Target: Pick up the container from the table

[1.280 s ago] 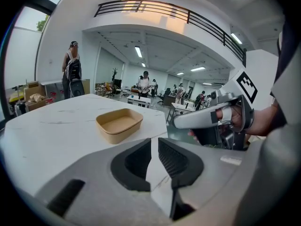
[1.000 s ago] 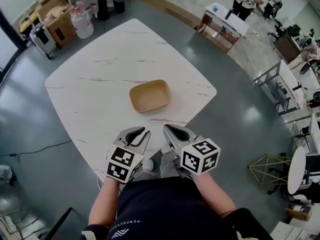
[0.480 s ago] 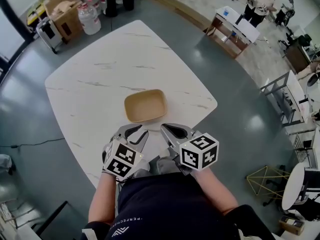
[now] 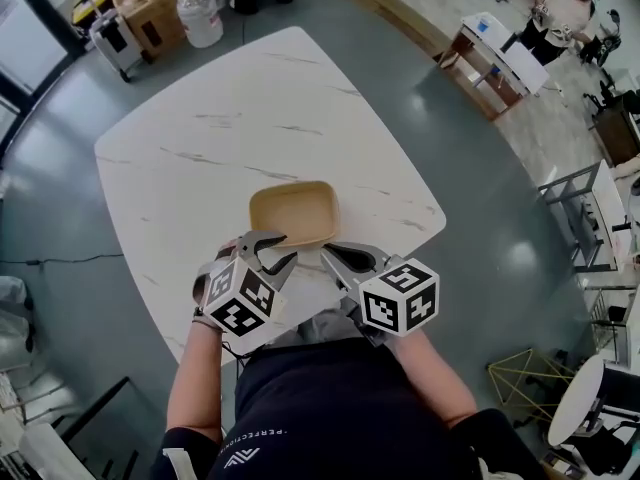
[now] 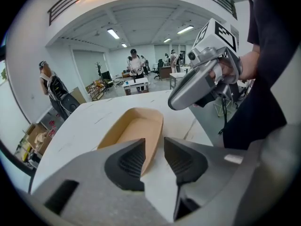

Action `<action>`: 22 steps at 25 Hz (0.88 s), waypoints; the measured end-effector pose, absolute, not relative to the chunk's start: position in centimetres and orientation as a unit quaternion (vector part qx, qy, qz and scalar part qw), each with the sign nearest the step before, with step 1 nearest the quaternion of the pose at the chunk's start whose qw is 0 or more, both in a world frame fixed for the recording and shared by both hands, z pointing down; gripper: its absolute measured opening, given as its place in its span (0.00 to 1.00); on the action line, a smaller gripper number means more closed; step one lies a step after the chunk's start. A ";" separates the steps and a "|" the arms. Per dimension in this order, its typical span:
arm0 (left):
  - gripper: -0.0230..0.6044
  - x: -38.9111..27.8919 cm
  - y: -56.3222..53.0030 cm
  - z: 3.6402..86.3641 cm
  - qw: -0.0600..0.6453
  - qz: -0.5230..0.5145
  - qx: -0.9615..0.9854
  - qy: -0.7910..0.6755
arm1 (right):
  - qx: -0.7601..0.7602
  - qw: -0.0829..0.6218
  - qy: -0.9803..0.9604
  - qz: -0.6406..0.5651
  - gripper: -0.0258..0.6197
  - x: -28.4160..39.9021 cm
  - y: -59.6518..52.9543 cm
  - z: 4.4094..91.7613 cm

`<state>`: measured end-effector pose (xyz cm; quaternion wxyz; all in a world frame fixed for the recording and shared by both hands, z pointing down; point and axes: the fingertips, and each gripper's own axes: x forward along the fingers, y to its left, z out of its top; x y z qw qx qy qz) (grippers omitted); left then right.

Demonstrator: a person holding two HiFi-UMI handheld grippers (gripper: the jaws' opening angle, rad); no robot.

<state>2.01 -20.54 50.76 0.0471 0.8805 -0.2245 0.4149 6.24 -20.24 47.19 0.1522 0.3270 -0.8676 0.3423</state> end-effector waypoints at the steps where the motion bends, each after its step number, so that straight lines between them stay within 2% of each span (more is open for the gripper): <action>1: 0.24 2.1 -20.8 50.9 0.046 0.420 0.880 -0.217 | 0.323 0.154 -0.868 0.344 0.07 6.3 -20.5 47.3; 7: 0.21 2.9 -20.6 52.8 0.037 0.478 0.865 -0.146 | 0.296 0.165 -0.871 0.355 0.07 6.4 -21.3 47.8; 11: 0.17 3.1 -21.0 53.9 0.048 0.489 0.860 -0.140 | 0.282 0.175 -0.872 0.361 0.06 6.3 -21.7 48.7; 22: 0.11 3.4 -21.2 55.5 0.048 0.541 0.833 -0.107 | 0.246 0.180 -0.877 0.372 0.06 5.7 -22.5 49.3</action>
